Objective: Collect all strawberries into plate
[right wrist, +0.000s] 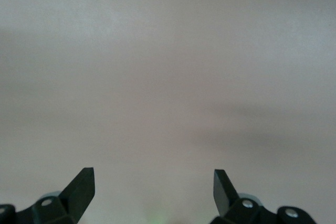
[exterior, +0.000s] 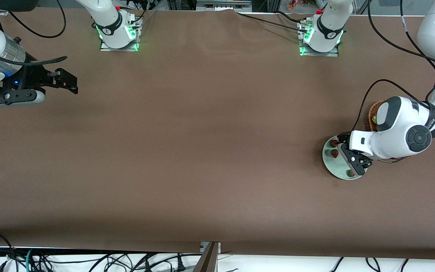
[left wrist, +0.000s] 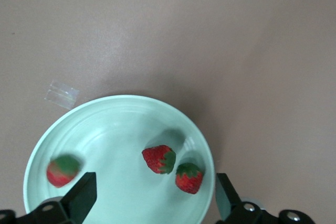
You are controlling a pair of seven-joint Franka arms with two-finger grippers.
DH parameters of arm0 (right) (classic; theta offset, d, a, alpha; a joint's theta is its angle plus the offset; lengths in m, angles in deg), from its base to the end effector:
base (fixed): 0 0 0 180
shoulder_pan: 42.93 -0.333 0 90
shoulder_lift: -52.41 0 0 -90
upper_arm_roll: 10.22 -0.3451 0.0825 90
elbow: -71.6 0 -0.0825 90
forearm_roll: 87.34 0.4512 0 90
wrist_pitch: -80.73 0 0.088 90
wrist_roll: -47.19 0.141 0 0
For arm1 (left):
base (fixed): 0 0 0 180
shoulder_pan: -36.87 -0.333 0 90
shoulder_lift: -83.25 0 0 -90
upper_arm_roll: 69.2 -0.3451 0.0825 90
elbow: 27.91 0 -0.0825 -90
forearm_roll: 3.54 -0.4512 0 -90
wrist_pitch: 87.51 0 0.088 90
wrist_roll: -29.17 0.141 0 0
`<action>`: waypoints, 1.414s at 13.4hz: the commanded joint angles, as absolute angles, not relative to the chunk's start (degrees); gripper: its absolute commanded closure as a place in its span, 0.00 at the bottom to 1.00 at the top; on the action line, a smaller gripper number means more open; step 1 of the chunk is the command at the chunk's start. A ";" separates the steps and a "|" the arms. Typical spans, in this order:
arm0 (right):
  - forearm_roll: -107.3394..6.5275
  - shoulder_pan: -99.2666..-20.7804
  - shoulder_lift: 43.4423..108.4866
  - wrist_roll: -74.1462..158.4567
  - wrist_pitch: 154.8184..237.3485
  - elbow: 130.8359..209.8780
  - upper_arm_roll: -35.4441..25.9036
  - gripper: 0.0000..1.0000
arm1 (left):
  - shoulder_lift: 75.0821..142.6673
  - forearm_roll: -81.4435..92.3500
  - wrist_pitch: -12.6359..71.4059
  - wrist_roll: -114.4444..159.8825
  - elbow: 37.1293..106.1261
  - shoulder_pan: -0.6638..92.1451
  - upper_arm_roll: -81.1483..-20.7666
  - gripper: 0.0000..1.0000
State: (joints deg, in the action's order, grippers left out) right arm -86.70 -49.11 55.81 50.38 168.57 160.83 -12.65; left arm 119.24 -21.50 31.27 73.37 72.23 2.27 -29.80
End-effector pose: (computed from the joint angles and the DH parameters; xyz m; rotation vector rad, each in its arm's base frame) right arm 0.6260 0.0957 0.5865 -3.1303 -0.1481 0.1325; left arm 0.7048 -0.0072 0.2177 2.6340 -1.3750 -0.1337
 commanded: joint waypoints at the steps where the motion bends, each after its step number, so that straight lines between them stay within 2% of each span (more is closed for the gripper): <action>1: -89.18 -48.46 55.13 49.83 169.41 161.69 -13.12 0.00 | 115.51 -17.08 22.65 70.15 68.18 2.59 -29.47 0.00; 4: -89.62 -48.90 56.01 49.74 168.62 158.96 -13.29 0.00 | 115.42 -16.99 7.11 63.30 57.55 4.17 -28.07 0.00; 6: -89.62 -48.73 56.02 49.91 168.97 158.79 -13.21 0.00 | 115.16 -17.25 -1.17 54.00 52.44 4.70 -24.91 0.00; 8: -89.45 -48.73 56.10 50.09 169.23 158.79 -13.21 0.00 | 112.72 -17.77 -5.23 45.12 51.55 4.87 -22.19 0.00; 10: -89.19 -48.73 56.80 50.35 169.32 158.70 -13.21 0.00 | 107.63 -17.52 -7.00 38.43 51.54 5.14 -21.91 0.00; 11: -88.66 -48.64 56.89 50.26 169.32 158.52 -13.21 0.00 | 104.12 -17.25 -6.92 37.62 52.15 8.10 -24.09 0.00; 13: -88.48 -48.73 56.98 50.35 169.41 158.52 -13.21 0.00 | 97.96 -16.46 -5.78 37.34 52.42 19.84 -40.72 0.00; 15: -88.48 -48.81 56.98 50.35 169.41 158.52 -13.38 0.00 | 94.61 -10.26 -2.10 37.26 53.21 26.65 -53.15 0.00; 17: -88.39 -48.81 56.90 50.35 169.41 158.52 -13.38 0.00 | 90.66 -8.37 -1.21 36.65 57.24 31.74 -60.37 0.00; 19: -88.39 -48.73 56.98 50.35 169.41 158.61 -13.30 0.00 | 86.44 -8.11 4.82 32.01 63.20 39.55 -68.10 0.00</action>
